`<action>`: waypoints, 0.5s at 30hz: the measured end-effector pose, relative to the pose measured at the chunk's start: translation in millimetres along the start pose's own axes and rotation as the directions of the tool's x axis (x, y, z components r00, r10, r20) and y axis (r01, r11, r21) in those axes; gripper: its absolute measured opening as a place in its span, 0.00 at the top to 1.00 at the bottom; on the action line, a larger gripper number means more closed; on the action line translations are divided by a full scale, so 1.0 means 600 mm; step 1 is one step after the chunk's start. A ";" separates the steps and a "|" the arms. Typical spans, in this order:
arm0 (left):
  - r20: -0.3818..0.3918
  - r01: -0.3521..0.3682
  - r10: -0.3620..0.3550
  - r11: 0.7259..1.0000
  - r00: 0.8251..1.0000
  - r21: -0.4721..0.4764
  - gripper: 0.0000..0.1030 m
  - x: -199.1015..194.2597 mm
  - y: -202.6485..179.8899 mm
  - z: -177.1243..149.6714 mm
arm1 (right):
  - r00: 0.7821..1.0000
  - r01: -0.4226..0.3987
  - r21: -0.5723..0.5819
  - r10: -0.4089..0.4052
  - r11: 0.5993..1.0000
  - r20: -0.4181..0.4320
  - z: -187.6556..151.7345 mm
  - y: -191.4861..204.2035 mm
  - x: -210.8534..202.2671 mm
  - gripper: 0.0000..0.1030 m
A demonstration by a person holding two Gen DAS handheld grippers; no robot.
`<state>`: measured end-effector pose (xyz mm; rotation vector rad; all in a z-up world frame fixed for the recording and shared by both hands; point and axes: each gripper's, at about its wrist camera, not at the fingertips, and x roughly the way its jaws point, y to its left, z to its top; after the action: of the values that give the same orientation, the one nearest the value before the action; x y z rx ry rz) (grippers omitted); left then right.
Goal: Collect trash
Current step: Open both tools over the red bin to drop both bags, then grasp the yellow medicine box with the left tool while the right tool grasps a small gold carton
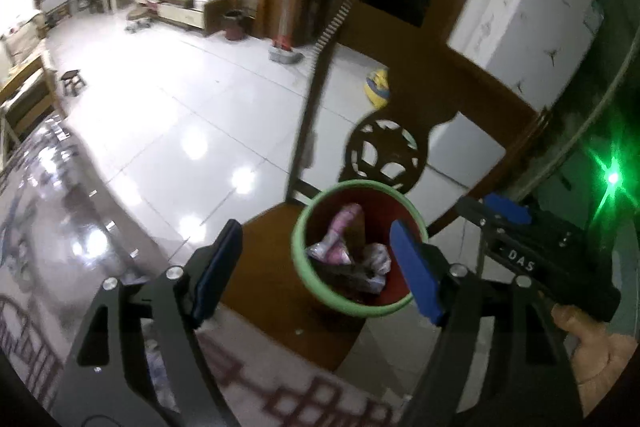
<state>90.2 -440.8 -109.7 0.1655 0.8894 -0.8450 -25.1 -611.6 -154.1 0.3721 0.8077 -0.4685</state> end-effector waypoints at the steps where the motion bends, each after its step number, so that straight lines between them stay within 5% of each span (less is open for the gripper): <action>1: 0.017 -0.003 0.003 1.000 1.000 -0.021 0.27 -0.027 0.018 -0.009 | 1.000 -0.013 -0.009 0.013 1.000 0.000 -0.002 0.012 -0.003 0.50; 9: 0.069 -0.169 0.178 0.979 0.982 -0.114 0.24 -0.218 0.167 -0.129 | 0.976 -0.213 -0.166 0.203 0.963 -0.075 -0.062 0.199 -0.038 0.45; 15: 0.034 -0.305 0.328 0.909 0.944 -0.285 0.24 -0.337 0.301 -0.243 | 0.910 -0.402 -0.345 0.328 0.848 -0.254 -0.165 0.378 -0.054 0.45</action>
<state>59.7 -134.8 -90.0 0.0288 0.8663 -0.4150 16.7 -365.5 -160.8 0.1900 0.9634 0.0950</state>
